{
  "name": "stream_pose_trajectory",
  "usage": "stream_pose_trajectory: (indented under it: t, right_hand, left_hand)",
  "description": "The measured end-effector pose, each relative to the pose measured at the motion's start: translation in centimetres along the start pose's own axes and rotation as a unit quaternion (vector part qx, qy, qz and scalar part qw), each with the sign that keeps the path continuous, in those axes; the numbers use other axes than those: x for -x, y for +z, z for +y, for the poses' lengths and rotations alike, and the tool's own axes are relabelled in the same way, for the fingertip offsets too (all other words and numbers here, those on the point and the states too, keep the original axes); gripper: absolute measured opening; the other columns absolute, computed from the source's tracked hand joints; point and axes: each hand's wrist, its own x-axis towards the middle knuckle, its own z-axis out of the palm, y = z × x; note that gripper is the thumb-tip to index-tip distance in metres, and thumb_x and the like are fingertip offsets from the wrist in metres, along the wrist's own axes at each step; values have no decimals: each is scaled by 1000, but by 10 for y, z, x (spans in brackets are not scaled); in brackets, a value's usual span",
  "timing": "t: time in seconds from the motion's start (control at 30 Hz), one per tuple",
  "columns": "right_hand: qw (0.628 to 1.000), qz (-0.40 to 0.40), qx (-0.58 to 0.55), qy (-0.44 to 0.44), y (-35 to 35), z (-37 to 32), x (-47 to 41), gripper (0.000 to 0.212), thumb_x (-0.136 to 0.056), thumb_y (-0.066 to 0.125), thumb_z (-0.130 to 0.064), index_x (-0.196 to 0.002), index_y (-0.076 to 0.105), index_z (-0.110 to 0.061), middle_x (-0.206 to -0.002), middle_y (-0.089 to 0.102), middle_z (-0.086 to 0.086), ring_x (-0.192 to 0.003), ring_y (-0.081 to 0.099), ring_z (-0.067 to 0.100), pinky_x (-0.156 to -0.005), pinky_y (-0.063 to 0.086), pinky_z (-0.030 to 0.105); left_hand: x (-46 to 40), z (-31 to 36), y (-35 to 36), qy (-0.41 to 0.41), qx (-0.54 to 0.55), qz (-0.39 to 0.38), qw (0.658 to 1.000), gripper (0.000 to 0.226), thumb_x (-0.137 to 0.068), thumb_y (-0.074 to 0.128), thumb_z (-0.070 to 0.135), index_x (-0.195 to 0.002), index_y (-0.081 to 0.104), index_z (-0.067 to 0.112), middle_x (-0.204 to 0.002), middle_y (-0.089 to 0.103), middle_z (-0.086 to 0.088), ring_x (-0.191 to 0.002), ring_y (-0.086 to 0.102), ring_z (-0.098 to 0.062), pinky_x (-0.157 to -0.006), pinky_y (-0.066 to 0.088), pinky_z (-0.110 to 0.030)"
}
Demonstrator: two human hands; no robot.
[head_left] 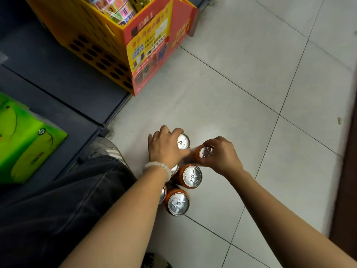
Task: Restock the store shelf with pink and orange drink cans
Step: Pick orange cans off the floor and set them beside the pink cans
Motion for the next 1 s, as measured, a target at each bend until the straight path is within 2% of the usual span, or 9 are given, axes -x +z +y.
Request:
stream_pose_trajectory:
  t: [0.1,0.2,0.27,0.4,0.53,0.63,0.83,0.93,1.0]
  right_hand:
    - [1000,4,-9,-7,-15,-6,3,49,-68,79,-26,-113,68,-13,-107,61,9,-98,59,23,-74,40,22]
    - [999,29,-16,-30,-37,-17,9,48,-68,78,-27,-114,68,-17,-105,61,6,-96,57,19,-72,37,22]
    - [997,48,-19,-54,-55,-28,16,47,-67,77,-28,-112,68,-19,-105,61,5,-96,57,19,-73,41,24]
    - [990,84,-22,-110,-94,-57,34,43,-66,78,-27,-108,70,-18,-104,63,6,-98,58,22,-81,48,32]
    - [980,106,-50,-158,-134,-89,63,51,-67,79,-23,-117,67,-16,-113,66,3,-102,59,16,-79,43,21]
    - [967,127,-72,-208,-163,-119,94,50,-69,79,-24,-116,67,-14,-109,70,3,-88,58,9,-75,42,19]
    - [938,147,-89,-302,-203,-184,159,45,-67,79,-27,-109,70,-17,-93,70,-1,-85,61,9,-72,47,24]
    - [928,144,-70,-336,-213,-222,181,47,-67,79,-27,-111,69,-16,-99,70,0,-90,62,8,-70,41,16]
    - [920,128,-48,-366,-216,-254,197,44,-69,78,-24,-110,69,-13,-103,70,4,-91,63,13,-70,43,20]
  left_hand:
    - [-1,7,-13,-20,47,51,997,55,-72,69,47,-123,58,29,-107,52,-10,-98,55,-32,-88,45,-38]
    - [1,16,-37,-34,87,89,992,61,-70,71,44,-126,52,29,-111,53,-9,-102,55,-31,-85,45,-37]
    - [9,19,-56,-40,104,112,987,65,-68,73,42,-127,49,28,-115,53,-8,-106,53,-30,-84,45,-36]
    - [31,25,-100,-22,88,157,983,56,-66,74,44,-117,55,27,-113,54,-5,-105,54,-28,-81,44,-34]
    - [66,30,-151,-25,117,205,971,55,-66,75,45,-116,57,31,-112,53,-5,-105,54,-28,-82,43,-32]
    - [103,30,-188,-38,159,262,951,57,-66,76,46,-117,58,29,-114,55,-4,-108,53,-25,-80,38,-26]
    - [179,28,-271,-13,122,348,929,56,-64,75,53,-112,63,27,-113,58,-3,-108,55,-24,-81,41,-30]
    - [215,15,-312,-27,110,366,924,46,-62,74,55,-99,68,28,-106,63,1,-101,57,-21,-75,43,-29]
    - [239,1,-337,-36,101,376,921,42,-61,74,57,-91,69,28,-98,67,4,-95,60,-19,-75,49,-32]
